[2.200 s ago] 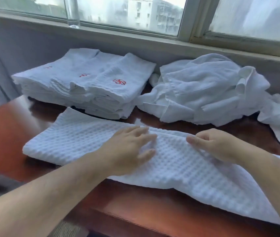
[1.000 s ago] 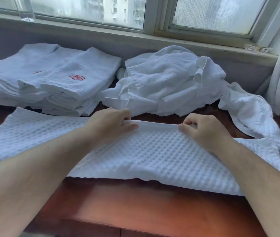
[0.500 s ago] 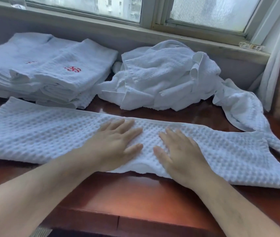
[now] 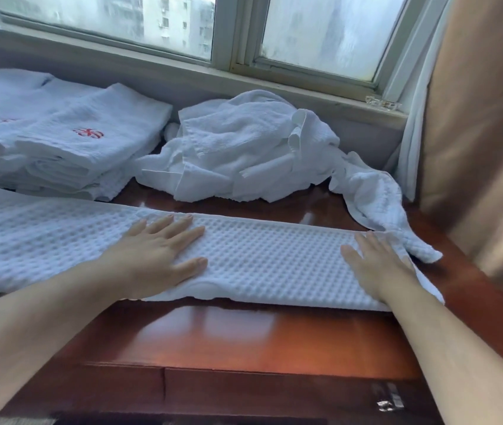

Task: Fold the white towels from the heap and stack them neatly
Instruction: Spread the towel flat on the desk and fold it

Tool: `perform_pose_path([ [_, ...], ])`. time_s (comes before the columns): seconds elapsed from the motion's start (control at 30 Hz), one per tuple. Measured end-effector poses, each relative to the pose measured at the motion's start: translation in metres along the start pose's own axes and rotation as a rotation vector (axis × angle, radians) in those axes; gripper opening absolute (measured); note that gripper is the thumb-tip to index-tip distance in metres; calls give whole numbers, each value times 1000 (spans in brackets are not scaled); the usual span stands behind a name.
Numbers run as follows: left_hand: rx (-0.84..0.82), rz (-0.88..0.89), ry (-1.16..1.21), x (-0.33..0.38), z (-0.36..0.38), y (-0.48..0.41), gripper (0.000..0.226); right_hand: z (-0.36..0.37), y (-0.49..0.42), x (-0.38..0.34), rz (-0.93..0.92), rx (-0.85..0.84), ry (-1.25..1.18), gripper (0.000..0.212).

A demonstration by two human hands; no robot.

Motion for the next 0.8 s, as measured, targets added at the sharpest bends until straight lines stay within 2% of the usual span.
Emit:
perform_pose_path([
  [0.13,-70,-63,8,3,2,-4,78,-8,-3,24,80,7,-37,69],
  [0.23,-15,-84,28,35,-11,-15,74,-9,-2,11,88,60,68,67],
  [0.33,80,99,30,105,-30,-34,69,-2,4,-32,-62,61,36,68],
  [0.43,79,178,78,153,-41,-58,66,11,12,-57,-215,11,-95,66],
  [0.57,102,264,2,190,-36,-73,66,7,4,-9,-131,8,-69,68],
  [0.7,171,268,-12,193,-33,-74,75,-5,-9,29,-14,25,-89,69],
  [0.8,209,269,66,189,-37,-70,77,-14,-4,25,-23,133,-112,62],
])
Point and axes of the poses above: each hand's wrist, its own y-axis away from the middle knuckle, its own z-axis out of the palm, x = y × z, the point moved 10 cm from there along -y, towards the middle knuckle, and after that the axes turned 12 degrees about -y, right-handed, at the moved point
